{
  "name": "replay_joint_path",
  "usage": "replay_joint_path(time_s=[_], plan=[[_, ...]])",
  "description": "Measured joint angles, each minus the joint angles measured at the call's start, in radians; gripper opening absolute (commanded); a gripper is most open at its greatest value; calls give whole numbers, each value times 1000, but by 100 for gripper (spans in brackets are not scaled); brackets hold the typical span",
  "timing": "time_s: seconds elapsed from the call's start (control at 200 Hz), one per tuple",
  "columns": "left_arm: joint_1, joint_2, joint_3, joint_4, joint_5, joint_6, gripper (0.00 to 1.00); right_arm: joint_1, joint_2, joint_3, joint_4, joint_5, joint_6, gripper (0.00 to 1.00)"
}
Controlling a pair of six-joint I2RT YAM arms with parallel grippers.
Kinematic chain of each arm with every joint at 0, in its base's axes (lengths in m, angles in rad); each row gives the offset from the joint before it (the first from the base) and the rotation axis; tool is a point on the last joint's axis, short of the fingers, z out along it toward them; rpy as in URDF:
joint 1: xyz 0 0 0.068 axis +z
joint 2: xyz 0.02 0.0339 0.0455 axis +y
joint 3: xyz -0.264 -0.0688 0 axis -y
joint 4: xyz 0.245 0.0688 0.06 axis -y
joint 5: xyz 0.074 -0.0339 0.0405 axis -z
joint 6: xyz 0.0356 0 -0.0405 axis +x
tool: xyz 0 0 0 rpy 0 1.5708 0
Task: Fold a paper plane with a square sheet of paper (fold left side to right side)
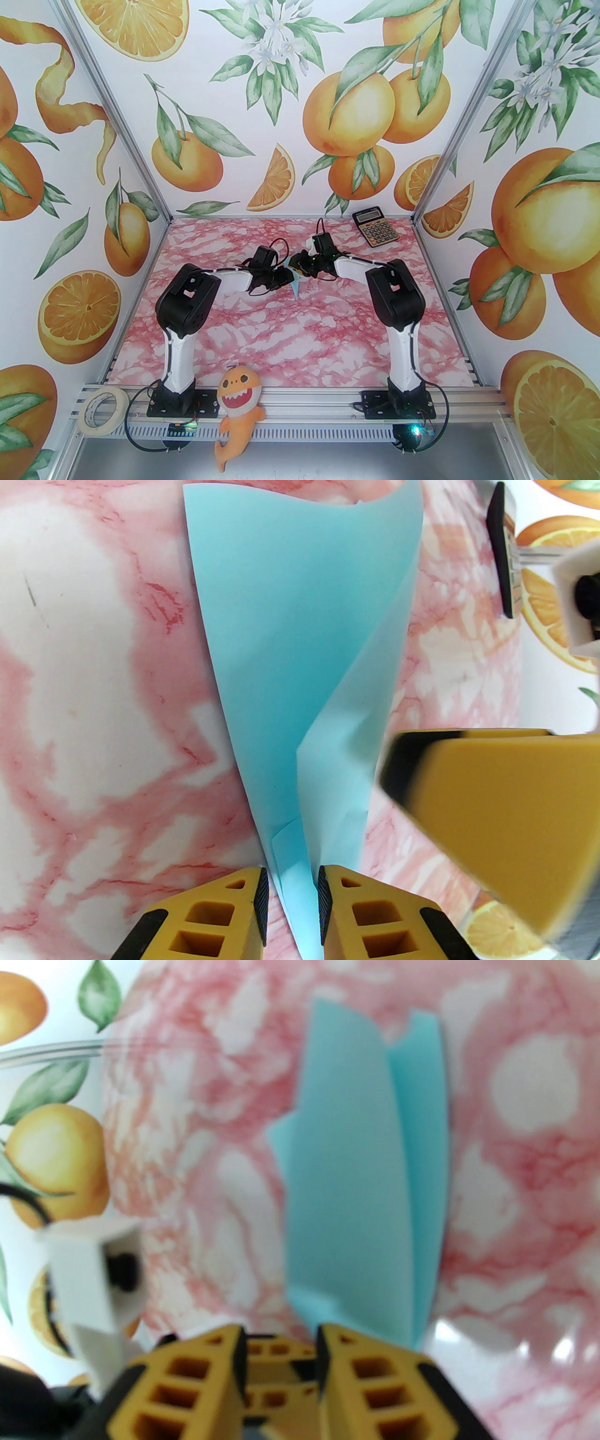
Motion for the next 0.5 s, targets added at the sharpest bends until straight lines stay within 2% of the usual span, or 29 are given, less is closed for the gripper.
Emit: replay_joint_path(time_s=[0.105, 0.165, 0.29, 0.39, 0.495], plan=[[0, 1, 1, 0, 1, 1, 26, -5, -23, -16, 2, -4, -1, 39], [0, 2, 3, -2, 2, 1, 26, -8, -32, -26, 5, -5, -3, 39], [0, 3, 8, -9, 3, 1, 26, -13, -58, -67, 13, -12, -7, 22], [1, 4, 9, -12, 5, 1, 26, -16, -88, -122, 21, -23, -5, 13], [2, 5, 11, -14, 8, 1, 26, -18, -116, -189, 48, -39, 2, 8]])
